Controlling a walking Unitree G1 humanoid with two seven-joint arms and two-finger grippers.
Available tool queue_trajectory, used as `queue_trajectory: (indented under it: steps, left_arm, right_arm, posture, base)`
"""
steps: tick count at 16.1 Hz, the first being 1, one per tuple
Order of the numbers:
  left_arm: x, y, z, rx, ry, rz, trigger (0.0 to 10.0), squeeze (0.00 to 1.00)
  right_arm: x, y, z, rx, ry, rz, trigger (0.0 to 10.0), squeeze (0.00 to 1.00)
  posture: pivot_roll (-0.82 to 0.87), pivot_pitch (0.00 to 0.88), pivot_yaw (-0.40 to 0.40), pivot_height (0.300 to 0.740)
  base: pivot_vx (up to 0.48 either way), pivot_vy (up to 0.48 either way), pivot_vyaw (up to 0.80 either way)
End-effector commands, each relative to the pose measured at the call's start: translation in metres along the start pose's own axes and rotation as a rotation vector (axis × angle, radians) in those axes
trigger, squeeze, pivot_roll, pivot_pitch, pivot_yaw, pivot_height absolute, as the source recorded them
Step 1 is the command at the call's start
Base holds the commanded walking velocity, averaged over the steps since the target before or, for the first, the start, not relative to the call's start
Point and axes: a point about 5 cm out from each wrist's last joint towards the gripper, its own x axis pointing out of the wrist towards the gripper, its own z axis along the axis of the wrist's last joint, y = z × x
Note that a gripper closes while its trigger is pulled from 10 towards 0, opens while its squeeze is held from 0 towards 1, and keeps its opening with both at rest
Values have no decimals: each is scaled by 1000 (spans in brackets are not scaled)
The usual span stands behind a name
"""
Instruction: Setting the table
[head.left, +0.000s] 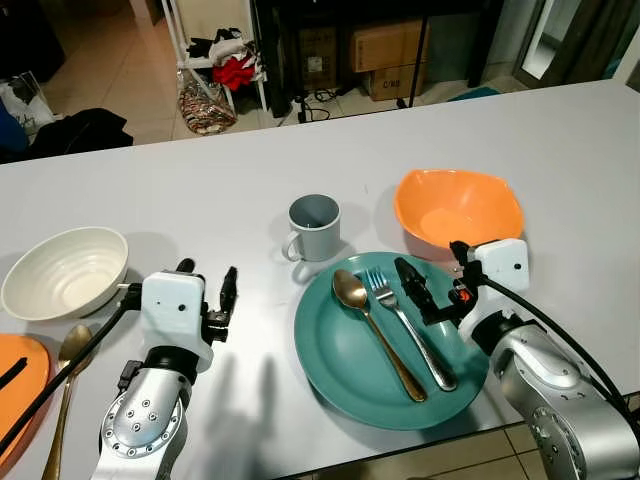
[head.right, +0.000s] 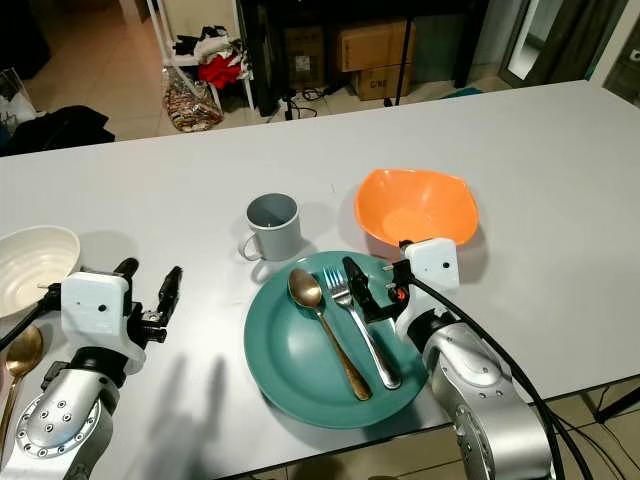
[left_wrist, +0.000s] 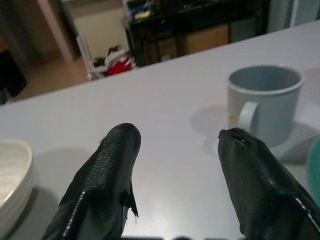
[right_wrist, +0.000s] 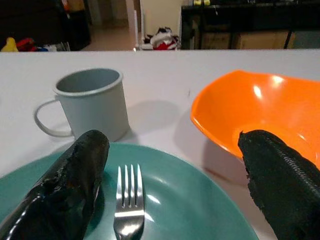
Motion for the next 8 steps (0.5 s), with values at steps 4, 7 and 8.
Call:
queue_trajectory:
  steps: [4, 7, 8]
  left_arm:
    - [7, 3, 2, 38, -45, -65, 10000, 0]
    - [11, 6, 1, 39, -52, -77, 10000, 0]
    - [11, 6, 1, 37, -52, -77, 10000, 0]
  right_arm:
    - [-3, 9, 1, 9, -25, 55, 10000, 0]
    - [-5, 5, -3, 43, -4, 15, 10000, 0]
    - [-5, 5, -4, 47, -1, 5, 10000, 0]
  posture:
    - [-111, 0, 87, 740]
    - [-118, 0, 91, 740]
    - [-118, 0, 91, 740]
  base:
    - [0, 0, 0]
    - [0, 0, 0]
    - [0, 0, 0]
